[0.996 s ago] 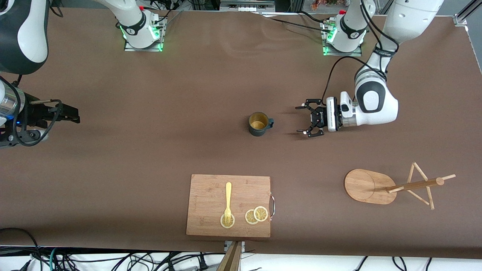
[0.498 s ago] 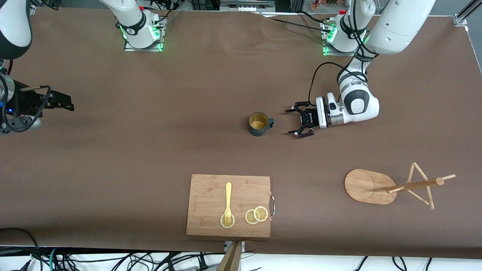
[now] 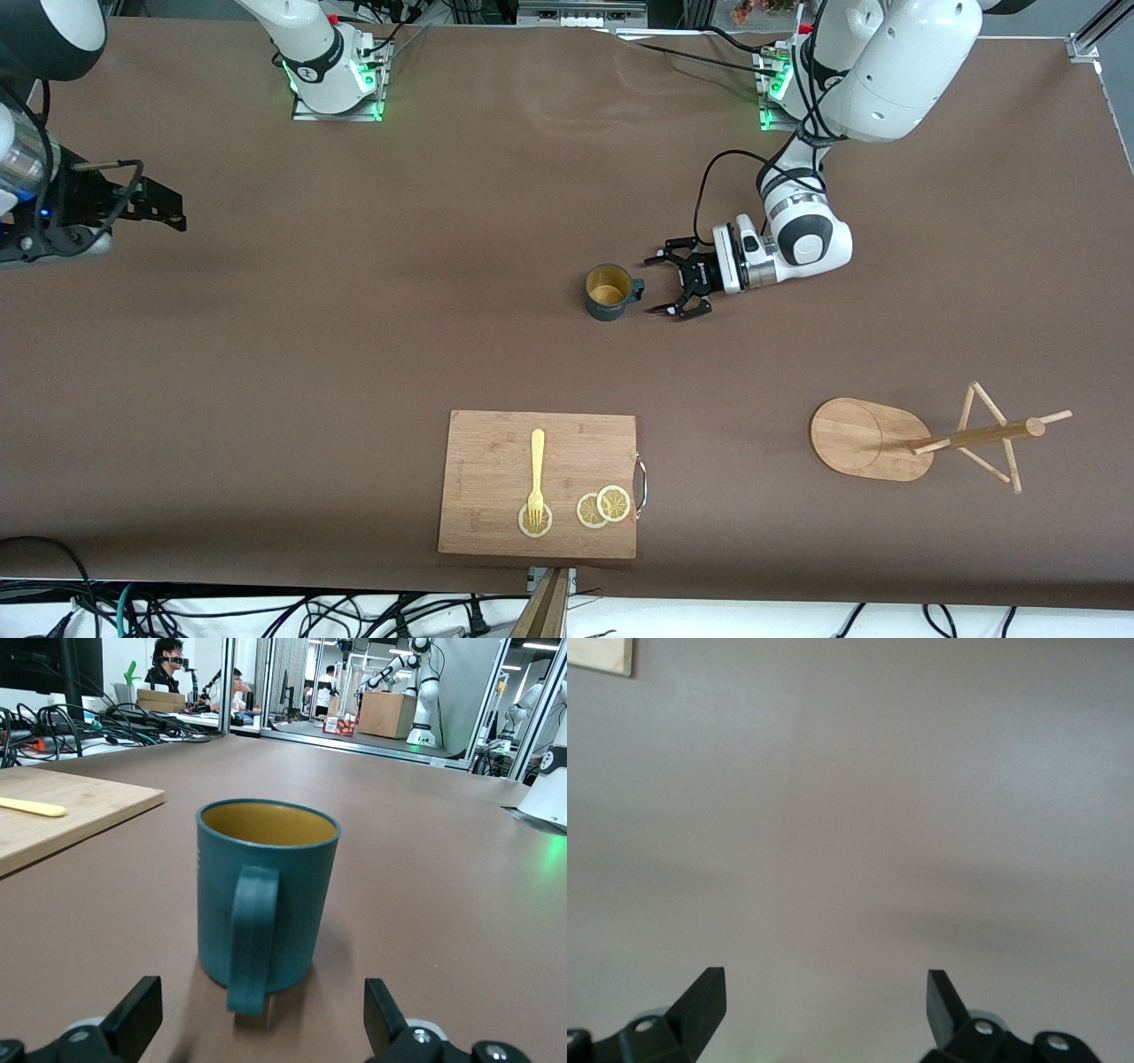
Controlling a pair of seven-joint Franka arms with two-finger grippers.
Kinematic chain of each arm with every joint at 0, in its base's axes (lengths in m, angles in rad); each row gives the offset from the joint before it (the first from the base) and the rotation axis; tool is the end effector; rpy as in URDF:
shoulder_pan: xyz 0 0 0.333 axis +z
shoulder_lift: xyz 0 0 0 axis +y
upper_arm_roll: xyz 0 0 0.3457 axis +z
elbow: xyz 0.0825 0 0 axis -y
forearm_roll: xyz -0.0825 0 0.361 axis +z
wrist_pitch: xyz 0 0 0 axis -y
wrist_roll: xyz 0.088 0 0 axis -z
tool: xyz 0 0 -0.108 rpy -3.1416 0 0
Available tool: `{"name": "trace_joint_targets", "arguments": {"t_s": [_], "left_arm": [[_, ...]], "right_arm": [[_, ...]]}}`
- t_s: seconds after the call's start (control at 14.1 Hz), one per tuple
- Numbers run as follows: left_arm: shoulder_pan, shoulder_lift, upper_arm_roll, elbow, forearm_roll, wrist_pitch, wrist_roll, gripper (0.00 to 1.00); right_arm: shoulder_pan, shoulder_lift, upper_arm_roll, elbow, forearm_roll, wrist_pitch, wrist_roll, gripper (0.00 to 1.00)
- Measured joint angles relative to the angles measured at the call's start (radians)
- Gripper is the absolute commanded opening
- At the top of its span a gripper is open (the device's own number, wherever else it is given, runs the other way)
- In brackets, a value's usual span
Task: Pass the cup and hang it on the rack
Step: 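Lower the left gripper and grasp the teal mug handle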
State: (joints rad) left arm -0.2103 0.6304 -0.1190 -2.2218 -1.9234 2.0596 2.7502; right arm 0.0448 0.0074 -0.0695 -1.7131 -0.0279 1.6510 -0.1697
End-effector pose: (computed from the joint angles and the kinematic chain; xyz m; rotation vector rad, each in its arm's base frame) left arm 0.4644 -0.2153 0.1292 1.6276 -1.2144 1.0653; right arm 0.5344 -0.0159 0.5920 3.1097 0.2308 -0.1121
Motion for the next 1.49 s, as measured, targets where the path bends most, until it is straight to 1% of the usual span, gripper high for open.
{"name": "trace_joint_targets", "arguments": {"t_s": [0.21, 0.57, 0.64, 0.71, 0.85, 0.92, 1.0, 1.07, 1.14, 1.21, 1.49], "left_arm": [[-0.009, 0.000, -0.001, 0.004, -0.015, 0.000, 0.004, 1.00], [-0.029, 0.010, -0.020, 0.004, -0.079, 0.001, 0.019, 1.00], [-0.033, 0.012, -0.022, 0.004, -0.082, 0.001, 0.020, 0.95], [-0.034, 0.013, -0.023, 0.004, -0.082, 0.001, 0.020, 0.84], [-0.034, 0.016, -0.023, 0.005, -0.082, 0.002, 0.026, 0.53], [-0.034, 0.017, -0.023, 0.006, -0.082, 0.003, 0.027, 0.34], [-0.034, 0.018, -0.022, 0.006, -0.082, 0.003, 0.027, 0.33], [-0.033, 0.019, -0.021, 0.006, -0.082, 0.004, 0.027, 0.25], [-0.033, 0.020, -0.021, 0.006, -0.082, 0.004, 0.027, 0.11], [-0.033, 0.021, -0.020, 0.006, -0.082, 0.004, 0.027, 0.00], [-0.024, 0.021, -0.010, 0.008, -0.083, 0.004, 0.002, 0.00]], "right_arm": [[-0.040, -0.010, 0.002, 0.005, 0.020, 0.011, 0.000, 1.00], [-0.041, -0.001, 0.015, 0.005, 0.023, 0.011, 0.004, 1.00], [-0.041, 0.000, 0.015, 0.005, 0.023, 0.011, 0.004, 1.00], [-0.041, 0.000, 0.015, 0.006, 0.023, 0.011, 0.005, 1.00], [-0.041, 0.000, 0.015, 0.008, 0.023, 0.011, 0.005, 1.00], [-0.041, 0.000, 0.015, 0.009, 0.023, 0.011, 0.005, 1.00], [-0.041, 0.000, 0.015, 0.010, 0.023, 0.011, 0.005, 1.00], [-0.041, 0.000, 0.015, 0.010, 0.023, 0.011, 0.005, 1.00], [-0.041, 0.000, 0.015, 0.010, 0.023, 0.011, 0.005, 1.00], [-0.041, 0.000, 0.015, 0.010, 0.023, 0.011, 0.006, 1.00], [-0.041, 0.000, 0.015, 0.010, 0.023, 0.011, 0.007, 1.00]]}}
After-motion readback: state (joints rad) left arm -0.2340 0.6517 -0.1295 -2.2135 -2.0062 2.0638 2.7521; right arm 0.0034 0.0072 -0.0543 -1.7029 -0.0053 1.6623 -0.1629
